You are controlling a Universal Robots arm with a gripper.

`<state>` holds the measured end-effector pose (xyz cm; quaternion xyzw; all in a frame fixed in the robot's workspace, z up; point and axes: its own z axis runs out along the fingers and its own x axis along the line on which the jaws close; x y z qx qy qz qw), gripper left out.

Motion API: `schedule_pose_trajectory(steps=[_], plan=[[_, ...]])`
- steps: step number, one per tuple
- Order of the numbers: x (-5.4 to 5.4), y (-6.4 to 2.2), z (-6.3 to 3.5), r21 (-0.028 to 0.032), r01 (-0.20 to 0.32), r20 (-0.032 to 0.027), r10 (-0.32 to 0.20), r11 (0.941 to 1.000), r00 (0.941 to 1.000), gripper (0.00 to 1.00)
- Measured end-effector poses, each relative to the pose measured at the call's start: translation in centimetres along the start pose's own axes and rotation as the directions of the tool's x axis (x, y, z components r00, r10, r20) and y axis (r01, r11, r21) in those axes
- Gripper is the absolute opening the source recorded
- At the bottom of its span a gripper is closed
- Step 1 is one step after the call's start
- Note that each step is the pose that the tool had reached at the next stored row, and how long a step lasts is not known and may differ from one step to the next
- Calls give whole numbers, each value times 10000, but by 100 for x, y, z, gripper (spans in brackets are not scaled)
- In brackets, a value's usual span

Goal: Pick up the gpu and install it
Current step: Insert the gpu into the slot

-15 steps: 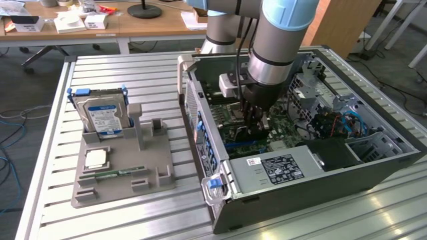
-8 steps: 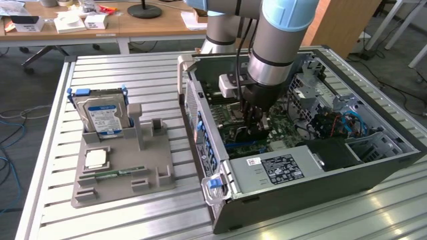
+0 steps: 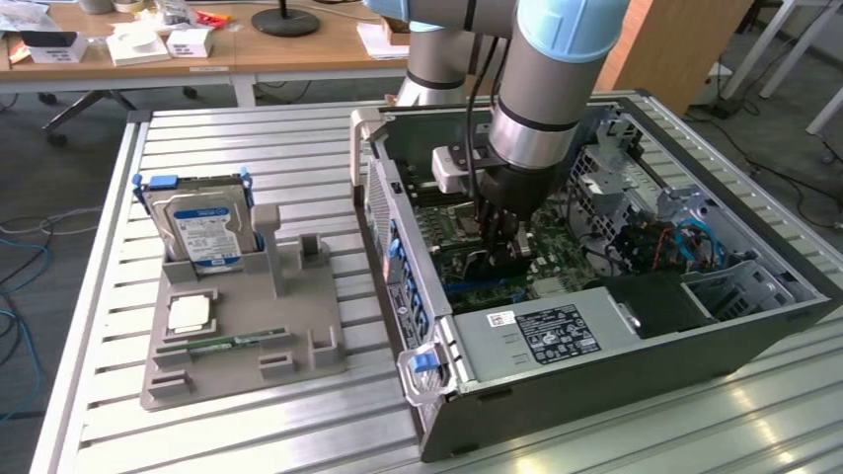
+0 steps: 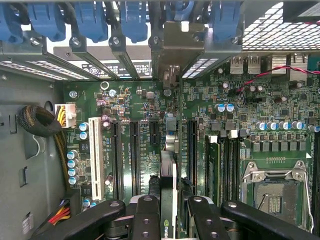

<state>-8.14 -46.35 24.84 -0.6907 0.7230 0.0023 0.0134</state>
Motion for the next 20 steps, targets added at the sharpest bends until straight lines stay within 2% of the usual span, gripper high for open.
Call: schedule_pose_trajectory(steps=[20], plan=[[1, 15, 0, 0, 0, 0, 0, 10000, 10000, 26]])
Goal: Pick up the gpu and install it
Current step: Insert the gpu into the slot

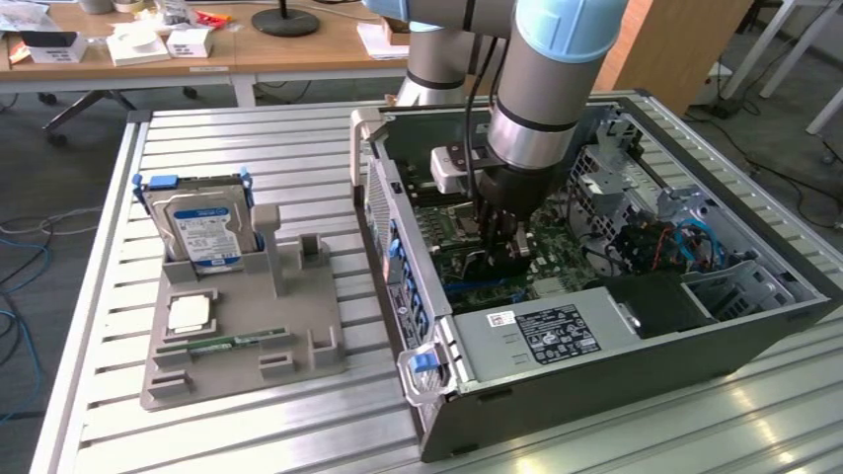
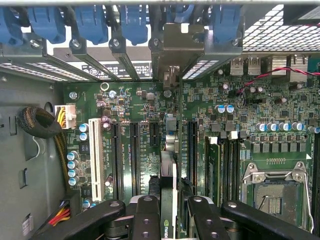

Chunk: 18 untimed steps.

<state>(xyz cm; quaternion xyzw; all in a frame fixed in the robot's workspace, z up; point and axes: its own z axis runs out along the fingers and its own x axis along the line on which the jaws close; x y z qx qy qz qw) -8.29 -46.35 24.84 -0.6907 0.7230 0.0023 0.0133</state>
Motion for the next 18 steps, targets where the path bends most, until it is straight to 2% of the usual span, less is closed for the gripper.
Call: schedule_pose_trajectory(steps=[18], plan=[[0, 0, -8, -1, -1, 15, 1, 10000, 10000, 26]])
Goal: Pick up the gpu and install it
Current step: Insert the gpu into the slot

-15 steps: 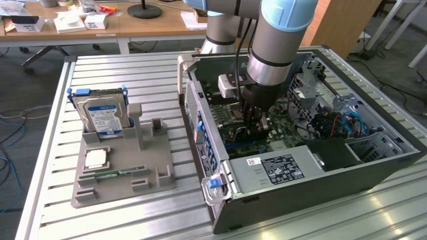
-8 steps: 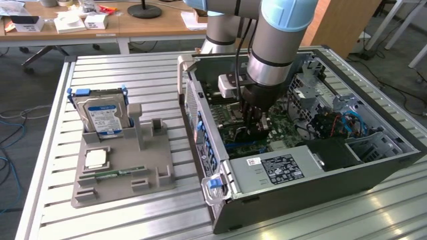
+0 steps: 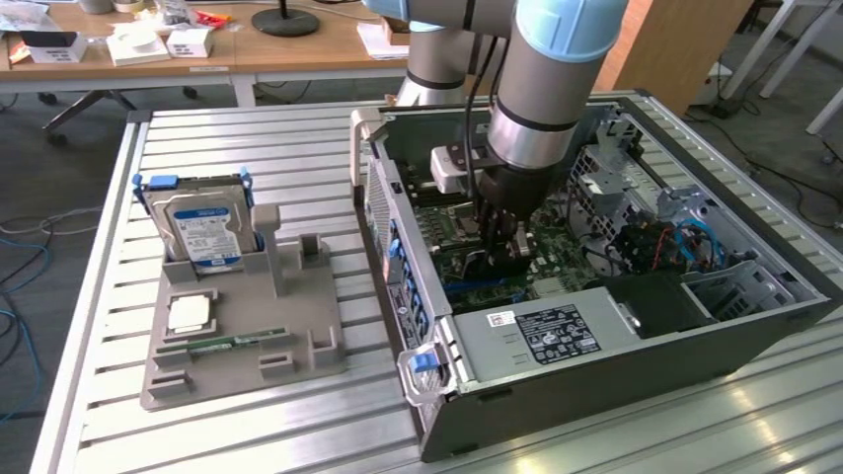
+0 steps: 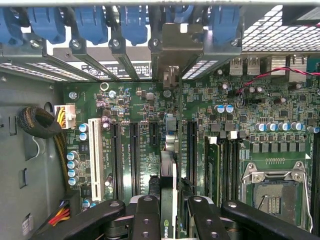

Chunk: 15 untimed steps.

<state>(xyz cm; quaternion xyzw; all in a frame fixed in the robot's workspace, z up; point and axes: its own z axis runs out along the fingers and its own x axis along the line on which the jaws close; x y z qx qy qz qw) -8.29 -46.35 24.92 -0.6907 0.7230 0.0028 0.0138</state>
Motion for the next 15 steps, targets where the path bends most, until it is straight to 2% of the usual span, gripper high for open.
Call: schedule_pose_trajectory(steps=[15], plan=[[0, 0, -5, -3, 60, 49, -60, 10000, 10000, 26]])
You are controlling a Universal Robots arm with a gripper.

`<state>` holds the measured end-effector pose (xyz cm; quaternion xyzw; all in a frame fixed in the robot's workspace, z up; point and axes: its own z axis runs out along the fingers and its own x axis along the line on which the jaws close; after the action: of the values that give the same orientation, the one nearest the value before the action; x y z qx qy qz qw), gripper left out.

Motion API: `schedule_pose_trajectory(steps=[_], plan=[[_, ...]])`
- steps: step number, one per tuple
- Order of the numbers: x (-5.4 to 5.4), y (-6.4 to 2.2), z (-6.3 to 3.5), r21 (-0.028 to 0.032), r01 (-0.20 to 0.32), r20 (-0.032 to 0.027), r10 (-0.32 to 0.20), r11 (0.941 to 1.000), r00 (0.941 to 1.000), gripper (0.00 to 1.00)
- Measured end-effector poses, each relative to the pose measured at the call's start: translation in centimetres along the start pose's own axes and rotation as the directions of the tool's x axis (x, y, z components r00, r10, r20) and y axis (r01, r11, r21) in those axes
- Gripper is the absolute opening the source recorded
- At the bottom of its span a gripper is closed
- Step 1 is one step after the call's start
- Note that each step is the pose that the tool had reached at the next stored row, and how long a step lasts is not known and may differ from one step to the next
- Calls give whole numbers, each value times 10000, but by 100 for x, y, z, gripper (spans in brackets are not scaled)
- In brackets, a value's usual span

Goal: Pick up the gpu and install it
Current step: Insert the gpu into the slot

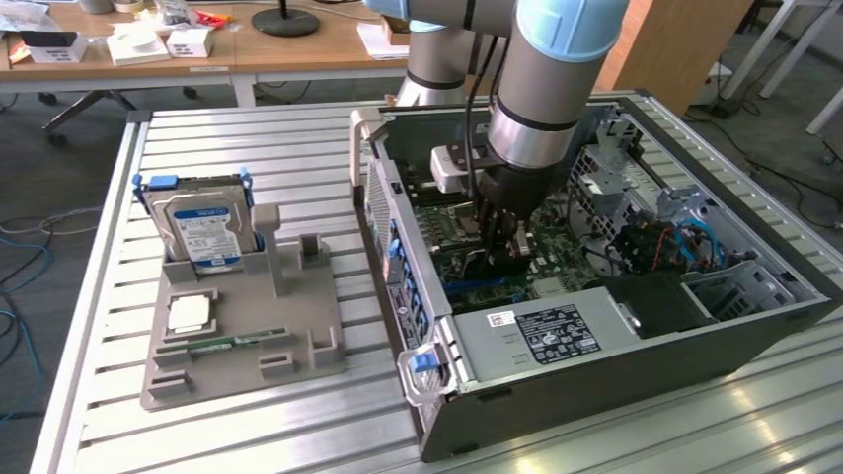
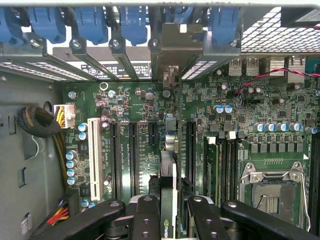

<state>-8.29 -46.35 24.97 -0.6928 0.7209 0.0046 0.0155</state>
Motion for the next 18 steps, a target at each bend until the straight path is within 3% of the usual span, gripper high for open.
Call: schedule_pose_trajectory(steps=[7, 18], plan=[[0, 0, 0, -4, 53, 68, -53, 10000, 10000, 26], [1, 0, 32, -4, 54, 69, -54, 10000, 10000, 26]])
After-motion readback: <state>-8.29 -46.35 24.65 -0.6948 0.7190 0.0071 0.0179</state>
